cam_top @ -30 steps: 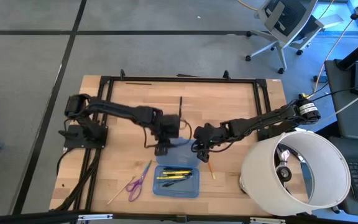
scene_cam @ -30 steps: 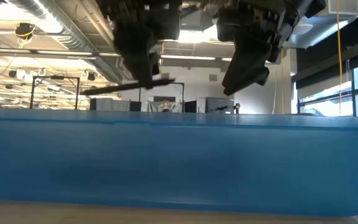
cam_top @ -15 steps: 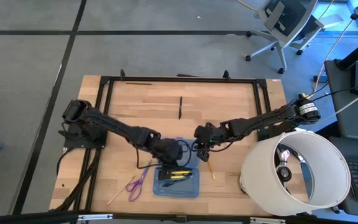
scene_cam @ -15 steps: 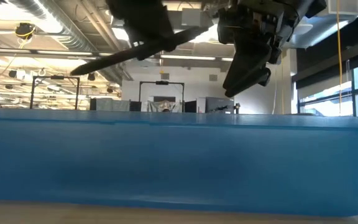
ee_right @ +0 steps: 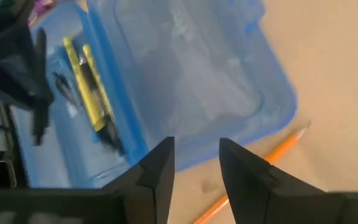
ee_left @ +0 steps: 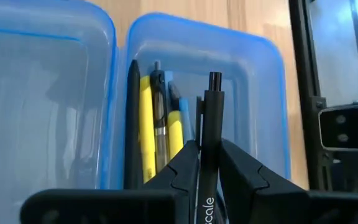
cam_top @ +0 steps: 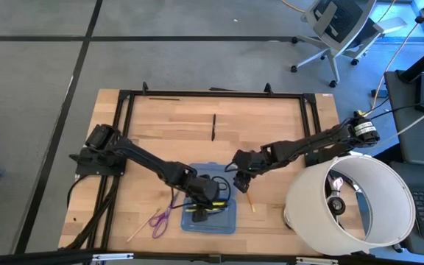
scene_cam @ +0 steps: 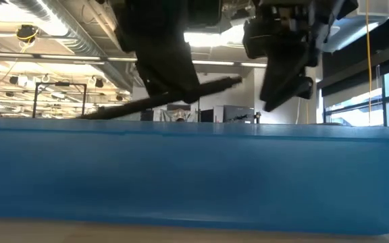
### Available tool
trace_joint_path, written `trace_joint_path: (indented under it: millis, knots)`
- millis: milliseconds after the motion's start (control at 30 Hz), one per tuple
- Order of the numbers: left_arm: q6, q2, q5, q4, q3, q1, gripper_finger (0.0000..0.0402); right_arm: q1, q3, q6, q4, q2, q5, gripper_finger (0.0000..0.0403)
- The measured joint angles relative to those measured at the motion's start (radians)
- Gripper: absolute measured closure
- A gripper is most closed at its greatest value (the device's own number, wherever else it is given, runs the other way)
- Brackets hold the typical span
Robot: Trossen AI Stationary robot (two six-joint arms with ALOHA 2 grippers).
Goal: Pick & place school supplies into a supply box
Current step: Put the black pen into the blue supply box
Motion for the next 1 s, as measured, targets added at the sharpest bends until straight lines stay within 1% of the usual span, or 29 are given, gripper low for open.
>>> trace_joint_path:
  millis: [67,200,367,567,633,767,1000]
  knots:
    - [0.0,0.01,0.0,-0.004,0.0,0.001,0.0362,0.011,0.0,0.032,-0.029,0.0,-0.03,0.0274]
    - [0.0,0.025,-0.001,0.004,0.0,0.001,0.0362,0.039,0.0,0.085,-0.092,0.0,-0.051,0.0274]
    - [0.0,0.035,-0.001,0.005,0.0,0.001,0.0361,0.079,0.0,0.161,-0.171,0.0,-0.118,0.0274]
    - [0.002,0.035,-0.001,0.005,0.0,0.001,0.0361,0.147,0.0,0.299,-0.179,0.0,-0.197,0.0274]
    - [0.014,0.035,-0.005,0.006,0.0,0.001,0.0361,0.171,0.0,0.32,-0.177,0.0,-0.19,0.0274]
    - [0.017,0.039,-0.006,0.008,0.0,0.001,0.0361,0.213,0.0,0.368,-0.144,0.005,-0.124,0.0274]
    - [0.025,0.064,0.016,0.012,-0.001,0.001,0.0361,0.254,0.001,0.365,-0.085,0.005,-0.12,0.0274]
